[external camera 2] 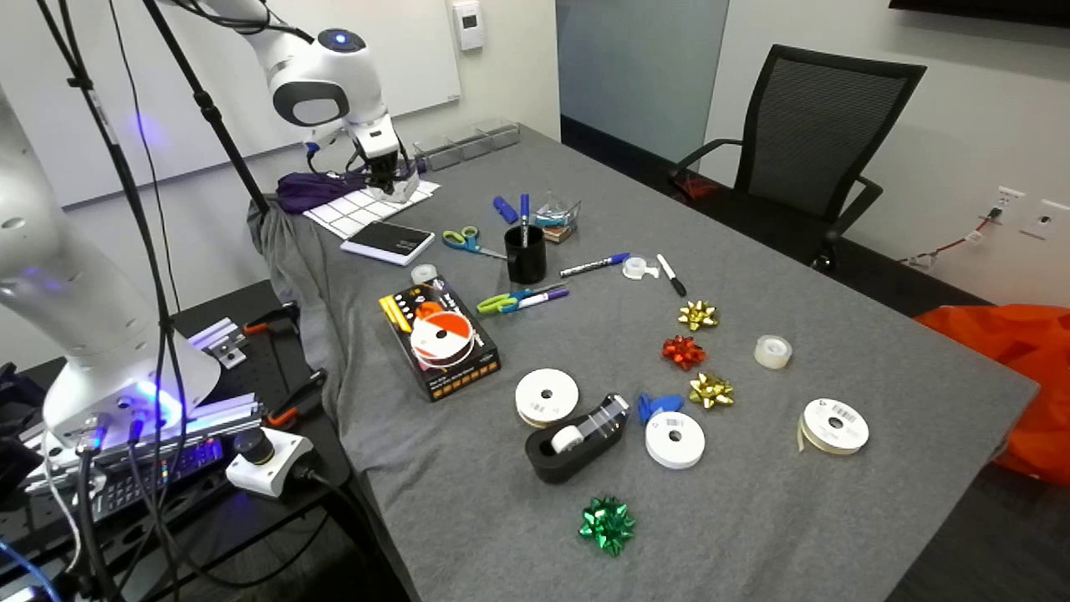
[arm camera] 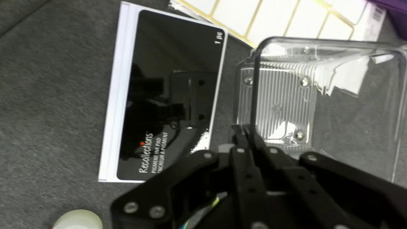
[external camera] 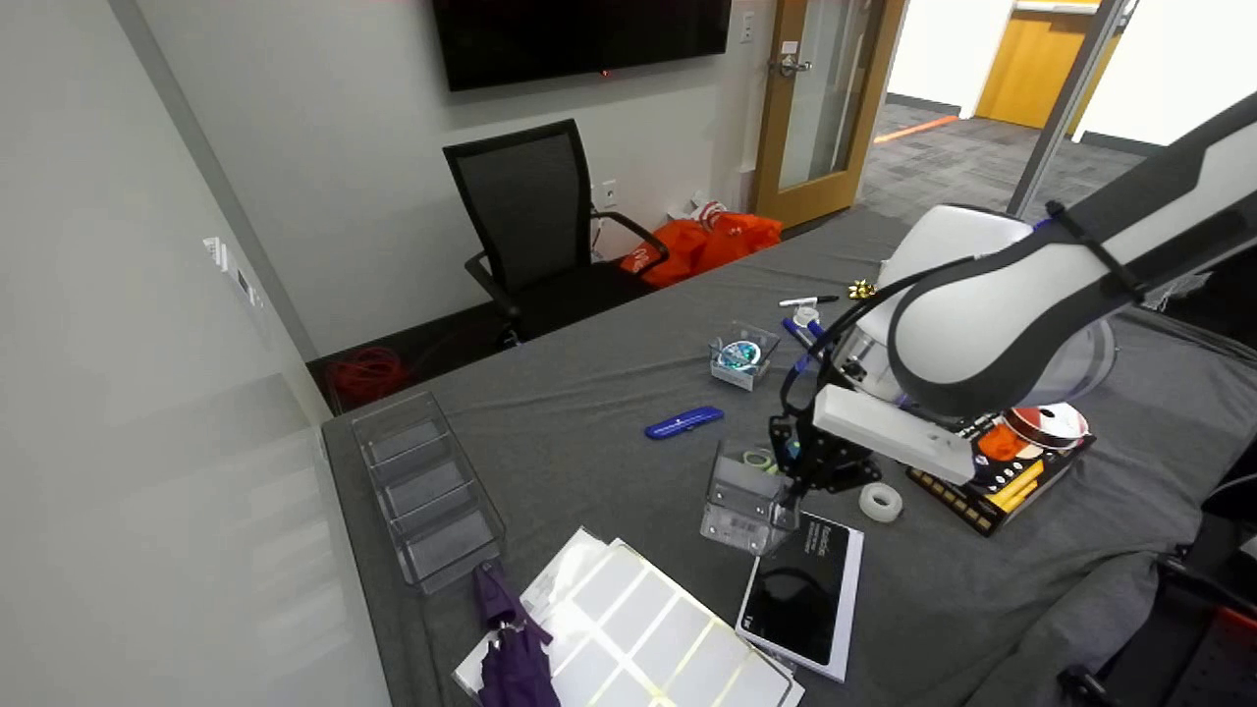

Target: Move the colorless bowl forward

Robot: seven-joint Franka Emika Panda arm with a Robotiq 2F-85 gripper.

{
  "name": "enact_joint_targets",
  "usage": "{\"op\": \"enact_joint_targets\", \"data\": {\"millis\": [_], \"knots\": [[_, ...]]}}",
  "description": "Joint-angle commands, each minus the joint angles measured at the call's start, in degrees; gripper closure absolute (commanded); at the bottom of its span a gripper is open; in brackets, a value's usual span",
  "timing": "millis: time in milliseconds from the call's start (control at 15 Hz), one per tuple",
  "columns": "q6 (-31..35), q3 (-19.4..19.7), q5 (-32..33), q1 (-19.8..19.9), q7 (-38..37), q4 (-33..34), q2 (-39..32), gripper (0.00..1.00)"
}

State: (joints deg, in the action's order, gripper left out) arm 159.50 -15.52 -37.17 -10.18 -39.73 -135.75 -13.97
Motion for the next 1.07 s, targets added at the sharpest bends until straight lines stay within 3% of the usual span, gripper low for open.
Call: {"op": "enact_joint_targets", "data": {"millis": [0, 400, 600, 800, 1000], "knots": [[-2.4, 3.3, 2.2, -2.0, -6.2, 5.4, -1.1, 0.99], [-1.8, 11.9, 21.0, -7.9, -31.8, 16.0, -7.2, 0.99], [-5.6, 16.5, 29.9, -11.1, -44.6, 23.1, -11.6, 0.99], [-10.7, 17.0, 32.5, -10.9, -50.9, 29.9, -16.0, 0.99], [-14.2, 15.5, 31.7, -9.1, -51.3, 34.6, -20.0, 0.99]]}}
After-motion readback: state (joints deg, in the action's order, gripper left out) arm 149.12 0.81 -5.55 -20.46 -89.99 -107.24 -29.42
